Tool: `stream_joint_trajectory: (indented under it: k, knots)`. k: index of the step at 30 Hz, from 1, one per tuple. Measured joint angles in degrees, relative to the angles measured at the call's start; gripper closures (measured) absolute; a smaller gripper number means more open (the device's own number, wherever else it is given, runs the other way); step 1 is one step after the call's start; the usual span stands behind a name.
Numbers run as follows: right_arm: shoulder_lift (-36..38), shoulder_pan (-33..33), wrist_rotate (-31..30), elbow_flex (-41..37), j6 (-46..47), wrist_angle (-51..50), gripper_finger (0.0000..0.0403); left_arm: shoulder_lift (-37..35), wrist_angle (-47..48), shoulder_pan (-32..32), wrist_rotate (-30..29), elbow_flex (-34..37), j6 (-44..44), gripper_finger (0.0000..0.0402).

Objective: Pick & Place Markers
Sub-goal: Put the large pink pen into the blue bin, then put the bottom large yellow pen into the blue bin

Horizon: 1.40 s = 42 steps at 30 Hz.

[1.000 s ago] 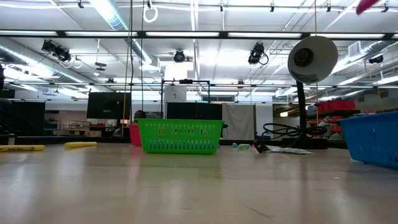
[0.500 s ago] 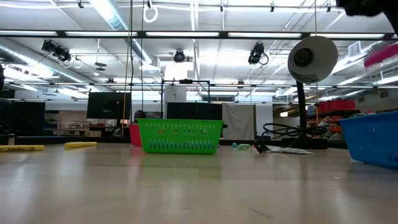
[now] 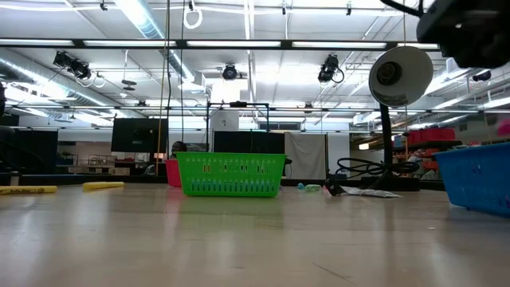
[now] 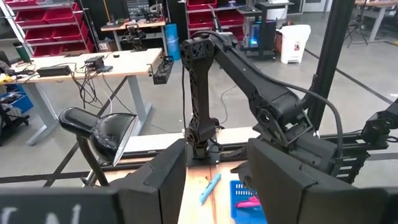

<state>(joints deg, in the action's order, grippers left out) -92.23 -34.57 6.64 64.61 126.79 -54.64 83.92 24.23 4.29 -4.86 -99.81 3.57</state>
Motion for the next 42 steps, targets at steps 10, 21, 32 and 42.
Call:
stream_joint_trajectory:
  k: [10,21,32,42]
  knots:
    - [0.01,1.48,0.28,-2.83,0.19,2.76,0.0385,0.00,0.19,0.02,0.00,0.00,0.02,0.0225]
    - [0.04,1.73,0.28,-5.04,-0.18,5.31,0.0366,0.00,0.15,0.00,0.00,0.01,0.11,0.0225]
    - [0.04,1.73,-0.18,-5.23,0.21,6.88,0.0293,0.00,0.87,0.00,-0.01,0.02,0.07,0.0225]
    - [2.22,1.72,-7.17,-4.61,-1.73,7.71,0.0244,0.04,1.00,0.00,0.00,0.02,0.07,0.0225]
